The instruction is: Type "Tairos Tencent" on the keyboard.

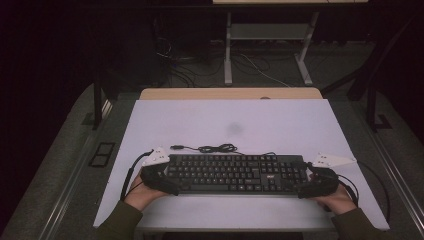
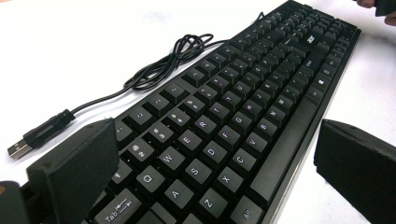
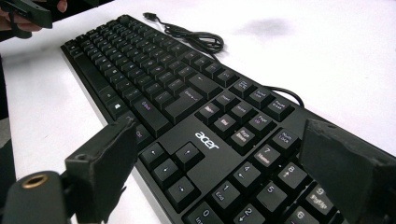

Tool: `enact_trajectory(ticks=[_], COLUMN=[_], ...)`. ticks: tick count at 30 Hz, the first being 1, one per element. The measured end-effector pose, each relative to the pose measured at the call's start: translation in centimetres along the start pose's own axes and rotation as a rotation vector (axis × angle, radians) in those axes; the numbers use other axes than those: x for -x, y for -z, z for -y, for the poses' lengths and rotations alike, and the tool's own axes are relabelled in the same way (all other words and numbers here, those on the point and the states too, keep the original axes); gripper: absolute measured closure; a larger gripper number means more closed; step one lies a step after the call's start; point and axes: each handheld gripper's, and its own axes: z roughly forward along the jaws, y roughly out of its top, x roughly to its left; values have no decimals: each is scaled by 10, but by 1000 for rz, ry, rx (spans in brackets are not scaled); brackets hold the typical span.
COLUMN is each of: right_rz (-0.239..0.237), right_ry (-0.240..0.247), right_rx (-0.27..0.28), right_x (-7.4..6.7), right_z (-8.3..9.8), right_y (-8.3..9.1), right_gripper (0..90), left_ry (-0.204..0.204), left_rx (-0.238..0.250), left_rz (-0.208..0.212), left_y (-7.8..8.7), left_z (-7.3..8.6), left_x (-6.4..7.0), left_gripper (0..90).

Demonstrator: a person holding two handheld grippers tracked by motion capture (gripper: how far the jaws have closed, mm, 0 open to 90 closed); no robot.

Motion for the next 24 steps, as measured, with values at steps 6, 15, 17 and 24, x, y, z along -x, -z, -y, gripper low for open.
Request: enact_trajectory(ticks=[6, 15, 17, 24], right_rz=[-3, -5, -7, -20], right_ry=[0, 3, 2, 5], right_rx=[0, 5, 3, 2], right_x=[0, -2, -2, -4], right_z=[-1, -6, -7, -12], right_y=[0, -2, -3, -8], right_gripper=[110, 110, 110, 111], left_ry=[-3, -6, -4, -7], left_rx=[6, 6, 9, 8], left_rz=[-3, 2, 2, 2], left_y=[1, 2, 2, 2], left_z=[-1, -1, -1, -1], left_x=[1, 1, 1, 1], left_gripper=[0, 0, 0, 0])
